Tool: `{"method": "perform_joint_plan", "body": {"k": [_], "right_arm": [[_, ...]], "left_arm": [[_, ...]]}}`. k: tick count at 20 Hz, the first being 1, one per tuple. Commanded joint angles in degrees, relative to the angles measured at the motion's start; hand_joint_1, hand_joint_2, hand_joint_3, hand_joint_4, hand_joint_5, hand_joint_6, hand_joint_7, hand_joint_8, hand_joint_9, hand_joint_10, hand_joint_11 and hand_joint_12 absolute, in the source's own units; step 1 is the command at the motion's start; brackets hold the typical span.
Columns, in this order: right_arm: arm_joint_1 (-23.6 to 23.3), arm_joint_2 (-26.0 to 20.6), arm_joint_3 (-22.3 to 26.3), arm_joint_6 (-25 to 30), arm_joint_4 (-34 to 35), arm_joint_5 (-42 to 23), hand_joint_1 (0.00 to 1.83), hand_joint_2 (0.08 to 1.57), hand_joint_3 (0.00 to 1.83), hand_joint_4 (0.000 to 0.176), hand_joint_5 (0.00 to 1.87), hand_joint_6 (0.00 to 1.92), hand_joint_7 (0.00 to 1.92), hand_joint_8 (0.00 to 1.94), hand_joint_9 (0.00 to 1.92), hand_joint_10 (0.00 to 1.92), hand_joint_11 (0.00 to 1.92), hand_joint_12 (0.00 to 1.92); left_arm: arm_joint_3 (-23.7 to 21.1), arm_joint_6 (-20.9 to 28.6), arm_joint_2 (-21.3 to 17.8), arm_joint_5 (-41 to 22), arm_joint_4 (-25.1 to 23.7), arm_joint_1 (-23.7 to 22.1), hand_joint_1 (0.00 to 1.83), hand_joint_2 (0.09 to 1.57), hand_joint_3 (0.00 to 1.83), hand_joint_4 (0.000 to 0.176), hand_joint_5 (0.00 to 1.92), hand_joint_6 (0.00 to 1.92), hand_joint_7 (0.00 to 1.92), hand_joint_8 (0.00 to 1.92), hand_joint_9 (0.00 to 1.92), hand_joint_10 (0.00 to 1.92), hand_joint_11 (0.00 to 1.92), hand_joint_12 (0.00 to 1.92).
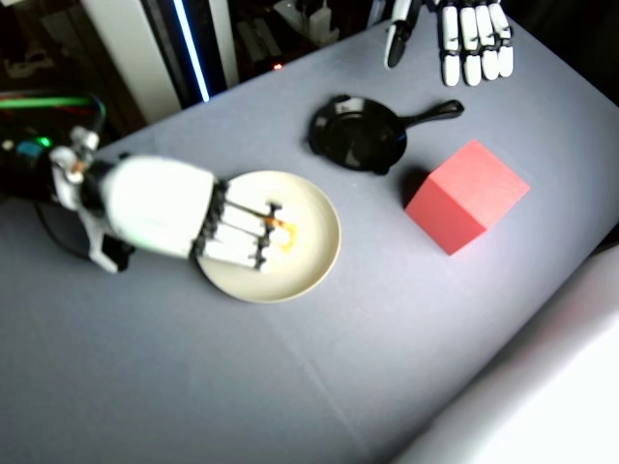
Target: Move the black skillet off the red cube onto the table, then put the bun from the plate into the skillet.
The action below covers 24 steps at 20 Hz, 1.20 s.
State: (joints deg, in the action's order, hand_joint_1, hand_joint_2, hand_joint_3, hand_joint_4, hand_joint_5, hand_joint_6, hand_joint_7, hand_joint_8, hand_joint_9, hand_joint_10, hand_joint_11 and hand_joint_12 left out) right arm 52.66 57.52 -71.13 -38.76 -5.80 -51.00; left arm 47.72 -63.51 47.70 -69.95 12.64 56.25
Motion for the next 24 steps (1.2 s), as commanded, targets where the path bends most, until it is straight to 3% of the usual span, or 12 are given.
{"method": "perform_joint_plan", "body": {"k": [1, 8, 9, 10, 11, 12, 14, 18, 20, 21, 23, 24], "right_arm": [[-0.8, 0.3, -0.3, 0.1, 0.5, -4.1, 1.04, 1.01, 0.00, 0.052, 0.38, 0.00, 0.47, 0.00, 0.52, 0.01, 0.08, 1.21], [-3.8, 3.1, -3.3, -1.6, 0.4, 2.2, 1.11, 1.07, 0.00, 0.040, 0.74, 0.05, 0.83, 0.02, 0.67, 0.02, 0.00, 1.06], [-4.0, 3.1, -3.3, -1.6, 0.5, 2.2, 1.20, 1.11, 0.01, 0.000, 0.81, 0.93, 1.05, 0.66, 0.76, 0.03, 0.00, 1.09], [-4.5, 3.1, -3.4, -1.7, 0.5, 2.2, 1.21, 1.14, 0.00, 0.000, 0.84, 1.15, 1.02, 0.86, 0.88, 0.08, 0.05, 1.27], [-4.8, 3.2, -3.4, -1.7, 0.5, 2.0, 1.20, 1.15, 0.00, 0.020, 0.87, 1.18, 0.98, 0.95, 0.95, 0.12, 0.18, 1.35], [-5.2, 3.2, -3.2, -1.7, 0.4, 1.3, 1.32, 1.15, 0.00, 0.000, 0.90, 1.10, 0.97, 1.01, 0.81, 1.07, 0.32, 1.47], [-5.6, 3.1, -2.3, -1.5, 0.4, -2.1, 1.31, 1.17, 0.00, 0.000, 0.90, 1.10, 0.89, 1.18, 0.72, 1.31, 0.39, 1.46], [-8.9, 3.2, 0.6, 0.4, -3.6, -11.2, 1.35, 1.15, 0.00, 0.000, 0.92, 1.01, 0.90, 1.17, 0.81, 1.29, 0.57, 1.29], [-11.9, 4.2, 1.6, 1.0, -7.1, -13.3, 1.21, 1.16, 0.00, 0.000, 0.93, 0.95, 0.86, 1.29, 0.76, 0.90, 0.51, 1.38], [-13.9, 5.5, 1.8, 2.3, -10.1, -13.6, 1.33, 1.16, 0.01, 0.000, 0.89, 1.02, 0.87, 1.22, 0.77, 1.27, 0.50, 1.37], [-16.1, 8.1, 1.6, 4.0, -13.8, -13.5, 1.23, 1.15, 0.00, 0.000, 0.94, 0.90, 0.90, 1.27, 0.72, 1.00, 0.45, 1.36], [-17.0, 9.7, 1.4, 4.6, -14.9, -13.0, 1.34, 1.13, 0.00, 0.000, 0.92, 0.91, 0.98, 1.12, 0.80, 1.24, 0.56, 1.32]], "left_arm": [[-0.2, 0.2, -0.2, -7.3, -0.4, 0.1, 0.72, 0.99, 0.00, 0.066, 0.23, 0.00, 0.23, 0.00, 0.13, 0.00, 0.00, 0.14], [-0.2, 0.4, -0.1, -7.4, 0.2, 0.6, 0.72, 1.01, 0.00, 0.042, 0.24, 0.00, 0.24, 0.00, 0.15, 0.00, 0.00, 0.13], [-0.2, 0.4, 0.0, -7.4, 0.3, 0.6, 0.72, 1.02, 0.00, 0.044, 0.24, 0.00, 0.24, 0.00, 0.15, 0.00, 0.00, 0.14], [-0.2, 0.4, 0.0, -7.4, 0.5, 0.7, 0.74, 1.02, 0.00, 0.047, 0.24, 0.00, 0.24, 0.00, 0.14, 0.00, 0.00, 0.12], [-0.2, 0.4, 0.0, -7.5, 0.6, 0.8, 0.74, 1.02, 0.00, 0.051, 0.23, 0.00, 0.23, 0.00, 0.14, 0.00, 0.00, 0.11], [-0.3, 0.4, 0.0, -7.8, 0.7, 1.0, 0.74, 1.02, 0.00, 0.052, 0.24, 0.00, 0.24, 0.00, 0.15, 0.00, 0.00, 0.17], [-0.3, 0.4, -0.1, -8.4, 1.2, 1.4, 0.73, 1.01, 0.00, 0.052, 0.25, 0.01, 0.24, 0.00, 0.14, 0.00, 0.00, 0.17], [-1.3, 0.3, -2.4, -11.5, 3.5, 4.1, 0.74, 1.04, 0.01, 0.065, 0.23, 0.00, 0.19, 0.00, 0.09, 0.00, 0.00, 0.19], [-1.9, 0.1, -3.6, -13.6, 5.1, 6.0, 0.73, 1.03, 0.00, 0.048, 0.25, 0.01, 0.22, 0.01, 0.12, 0.02, 0.00, 0.18], [-2.3, -0.2, -4.3, -14.8, 6.4, 7.1, 0.70, 1.02, 0.00, 0.067, 0.23, 0.00, 0.20, 0.00, 0.10, 0.01, 0.00, 0.09], [-2.6, -0.5, -5.1, -16.7, 8.6, 8.7, 0.65, 1.04, 0.00, 0.036, 0.22, 0.00, 0.20, 0.00, 0.11, 0.00, 0.00, 0.13], [-2.7, -0.6, -5.4, -17.6, 9.5, 9.4, 0.62, 1.05, 0.00, 0.030, 0.21, 0.00, 0.20, 0.00, 0.11, 0.00, 0.00, 0.07]]}}
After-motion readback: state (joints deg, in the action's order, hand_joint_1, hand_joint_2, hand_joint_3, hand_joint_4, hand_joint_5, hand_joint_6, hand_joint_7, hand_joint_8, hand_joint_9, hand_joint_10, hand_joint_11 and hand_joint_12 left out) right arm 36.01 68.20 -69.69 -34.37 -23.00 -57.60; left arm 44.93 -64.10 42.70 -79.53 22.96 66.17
